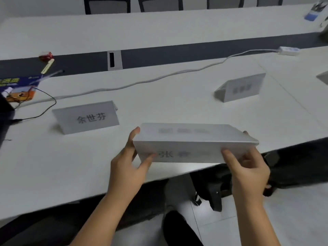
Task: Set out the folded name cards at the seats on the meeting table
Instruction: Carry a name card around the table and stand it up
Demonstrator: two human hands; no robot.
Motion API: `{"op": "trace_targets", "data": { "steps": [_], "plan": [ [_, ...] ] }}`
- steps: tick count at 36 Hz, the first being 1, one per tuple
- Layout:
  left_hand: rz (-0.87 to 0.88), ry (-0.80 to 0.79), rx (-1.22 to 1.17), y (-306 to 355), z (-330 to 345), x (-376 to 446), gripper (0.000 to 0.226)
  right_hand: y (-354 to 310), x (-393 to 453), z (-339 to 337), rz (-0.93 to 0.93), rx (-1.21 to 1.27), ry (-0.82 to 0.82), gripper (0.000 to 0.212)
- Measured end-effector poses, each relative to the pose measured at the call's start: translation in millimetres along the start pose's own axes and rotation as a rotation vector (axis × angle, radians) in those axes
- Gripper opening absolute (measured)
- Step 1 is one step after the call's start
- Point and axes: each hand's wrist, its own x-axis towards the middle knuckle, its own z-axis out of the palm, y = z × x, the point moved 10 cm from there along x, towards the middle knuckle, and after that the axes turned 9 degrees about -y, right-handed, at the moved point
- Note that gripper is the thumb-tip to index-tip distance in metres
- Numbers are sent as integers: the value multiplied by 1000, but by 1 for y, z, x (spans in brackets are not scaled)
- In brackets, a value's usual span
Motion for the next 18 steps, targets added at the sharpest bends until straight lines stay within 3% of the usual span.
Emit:
{"op": "trace_targets", "data": {
  "steps": [6,11,14,18],
  "plan": [
    [119,-65,-61,20,7,-74,74,-23,-89,-54,-57,-2,103,18],
    [89,-157,-89,21,30,-141,76,-15,-151,-102,-37,-26,122,20],
    [27,-177,-102,4,43,-182,72,-2,-170,-116,24,-77,31,14],
    [-109,-124,-100,-40,48,-239,70,32,-194,-110,116,-120,-144,24]
  ]
}}
